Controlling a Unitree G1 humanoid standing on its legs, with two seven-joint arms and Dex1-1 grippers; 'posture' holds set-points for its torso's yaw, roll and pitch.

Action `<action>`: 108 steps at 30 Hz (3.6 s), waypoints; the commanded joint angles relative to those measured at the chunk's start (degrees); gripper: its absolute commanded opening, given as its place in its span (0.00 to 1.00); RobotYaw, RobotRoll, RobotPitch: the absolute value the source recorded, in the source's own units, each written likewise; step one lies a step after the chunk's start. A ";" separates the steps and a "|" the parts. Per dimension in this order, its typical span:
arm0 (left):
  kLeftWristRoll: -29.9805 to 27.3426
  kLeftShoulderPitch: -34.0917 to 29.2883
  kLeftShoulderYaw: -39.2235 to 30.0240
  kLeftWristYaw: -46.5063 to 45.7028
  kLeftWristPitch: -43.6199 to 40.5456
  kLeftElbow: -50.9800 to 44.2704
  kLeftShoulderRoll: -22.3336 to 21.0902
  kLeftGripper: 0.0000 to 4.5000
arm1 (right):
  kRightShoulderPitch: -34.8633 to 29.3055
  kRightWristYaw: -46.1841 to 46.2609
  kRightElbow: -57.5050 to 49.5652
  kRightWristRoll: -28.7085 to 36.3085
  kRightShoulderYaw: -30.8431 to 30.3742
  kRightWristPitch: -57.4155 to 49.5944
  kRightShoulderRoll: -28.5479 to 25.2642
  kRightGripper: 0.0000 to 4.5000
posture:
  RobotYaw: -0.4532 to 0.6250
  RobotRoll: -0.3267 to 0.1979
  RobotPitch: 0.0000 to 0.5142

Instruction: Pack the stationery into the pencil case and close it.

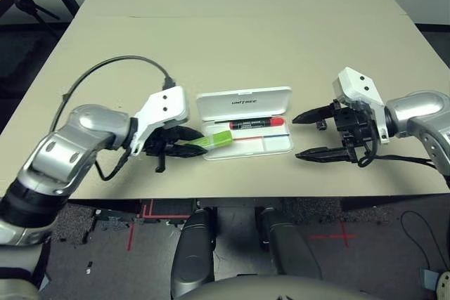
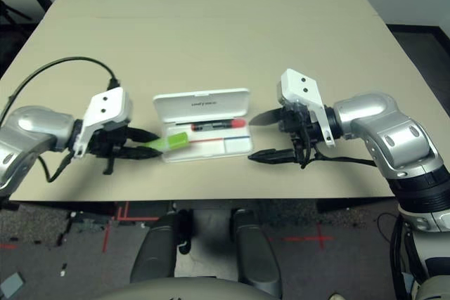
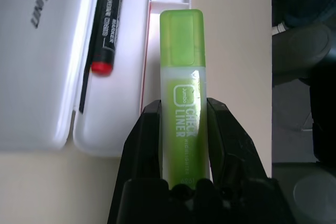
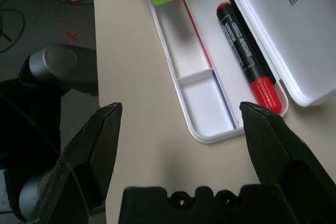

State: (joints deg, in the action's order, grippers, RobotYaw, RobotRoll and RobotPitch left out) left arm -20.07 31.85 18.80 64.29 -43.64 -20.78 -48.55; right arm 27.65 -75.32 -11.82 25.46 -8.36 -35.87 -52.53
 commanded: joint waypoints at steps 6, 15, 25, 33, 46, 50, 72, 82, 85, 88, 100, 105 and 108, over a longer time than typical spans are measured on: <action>6.80 7.48 9.44 -0.30 -0.06 7.08 7.55 0.24 | -1.22 0.10 -0.43 -0.73 -0.03 0.39 -0.60 1.00 | 0.42 0.62 0.39; 8.59 8.10 10.95 0.35 -0.25 8.51 8.80 0.24 | -3.08 0.78 -1.26 -1.07 0.85 0.73 -1.61 1.00 | 0.40 0.62 0.40; 9.09 8.64 11.45 0.97 -1.18 8.09 8.96 0.47 | -2.93 1.06 -1.10 -1.19 0.66 0.80 -1.41 1.00 | 0.40 0.62 0.40; 5.66 7.64 5.94 3.67 0.49 5.89 6.34 0.99 | -2.02 0.99 -0.63 -0.90 0.86 -0.50 -2.01 1.00 | 0.40 0.62 0.40; -2.70 -0.35 -8.63 5.91 0.13 -0.28 -3.08 0.99 | -3.43 11.48 -3.92 -2.51 4.27 -15.59 -9.03 1.00 | 0.41 0.62 0.37; -3.28 -2.46 -10.79 4.94 0.55 -2.03 -4.12 0.99 | -4.01 15.61 -4.90 -0.21 8.21 -22.71 -8.58 1.00 | 0.42 0.62 0.36; -2.23 -1.77 -8.97 2.89 2.44 -0.77 -2.72 0.99 | 4.85 49.98 -8.50 -4.49 15.48 -50.66 15.52 1.00 | 0.41 0.62 0.35; -2.29 -1.65 -8.70 2.66 1.98 -1.22 -2.91 0.99 | 1.77 52.58 -9.60 -4.48 13.91 -50.55 19.06 1.00 | 0.42 0.62 0.35; -2.31 -1.40 -8.43 2.59 1.78 -1.27 -2.76 0.99 | 0.23 53.47 -8.41 -5.01 12.87 -48.60 19.57 1.00 | 0.42 0.62 0.35; -2.31 -1.05 -8.18 2.68 1.77 -1.06 -2.78 0.99 | -0.61 54.24 -6.82 -5.24 12.07 -47.09 20.56 1.00 | 0.42 0.62 0.36; -2.71 -0.78 -8.04 2.72 1.23 -1.56 -3.00 0.99 | -1.32 54.83 -1.75 -5.87 9.41 -41.07 22.61 1.00 | 0.43 0.62 0.36; -2.70 -0.79 -8.01 2.75 1.04 -1.72 -3.05 0.99 | -0.90 54.77 -0.75 -5.85 8.67 -39.28 23.19 1.00 | 0.43 0.62 0.36; -2.67 -0.87 -7.94 2.73 1.03 -1.80 -3.01 0.99 | -0.49 54.78 0.14 -6.11 8.11 -37.79 23.75 1.00 | 0.43 0.62 0.36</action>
State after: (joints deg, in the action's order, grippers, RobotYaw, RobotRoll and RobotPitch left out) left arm -22.57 30.93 10.09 67.10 -42.20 -21.66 -51.23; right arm 27.38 -20.33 -13.23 19.32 1.51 -74.42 -29.82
